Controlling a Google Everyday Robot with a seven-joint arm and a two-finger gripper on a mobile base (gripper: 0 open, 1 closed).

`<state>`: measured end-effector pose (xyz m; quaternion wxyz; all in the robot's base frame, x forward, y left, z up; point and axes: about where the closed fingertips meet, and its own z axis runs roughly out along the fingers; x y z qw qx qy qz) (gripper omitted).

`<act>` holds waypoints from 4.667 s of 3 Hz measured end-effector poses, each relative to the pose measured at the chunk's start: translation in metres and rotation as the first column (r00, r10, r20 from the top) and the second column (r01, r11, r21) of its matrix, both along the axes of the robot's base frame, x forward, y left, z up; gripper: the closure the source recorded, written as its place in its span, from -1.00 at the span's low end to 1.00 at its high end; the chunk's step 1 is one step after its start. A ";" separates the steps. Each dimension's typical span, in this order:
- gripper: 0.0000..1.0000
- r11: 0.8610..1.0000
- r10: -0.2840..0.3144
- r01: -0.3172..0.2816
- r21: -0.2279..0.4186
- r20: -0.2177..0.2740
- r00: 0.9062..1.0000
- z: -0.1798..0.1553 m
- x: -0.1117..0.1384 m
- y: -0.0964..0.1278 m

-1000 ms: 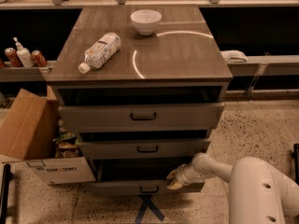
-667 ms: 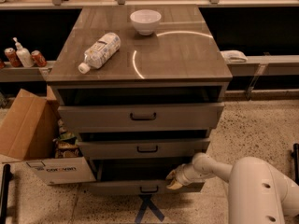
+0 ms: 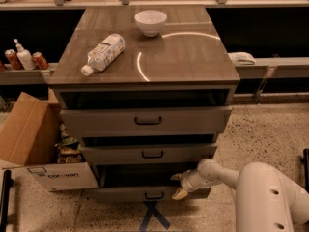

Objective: Open bottom drawer

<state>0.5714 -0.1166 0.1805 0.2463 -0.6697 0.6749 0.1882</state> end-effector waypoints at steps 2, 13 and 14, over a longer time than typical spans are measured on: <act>-1.00 1.000 0.020 -0.021 -0.007 -0.021 1.000 -0.006 -0.007 0.006; -1.00 0.989 0.123 -0.111 0.103 -0.117 0.986 0.031 -0.128 0.022; -1.00 0.995 0.087 -0.084 0.058 -0.039 0.995 0.069 -0.126 -0.001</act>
Offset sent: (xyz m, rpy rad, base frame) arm -0.0103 0.0072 -0.0077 -0.0225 0.0368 0.0393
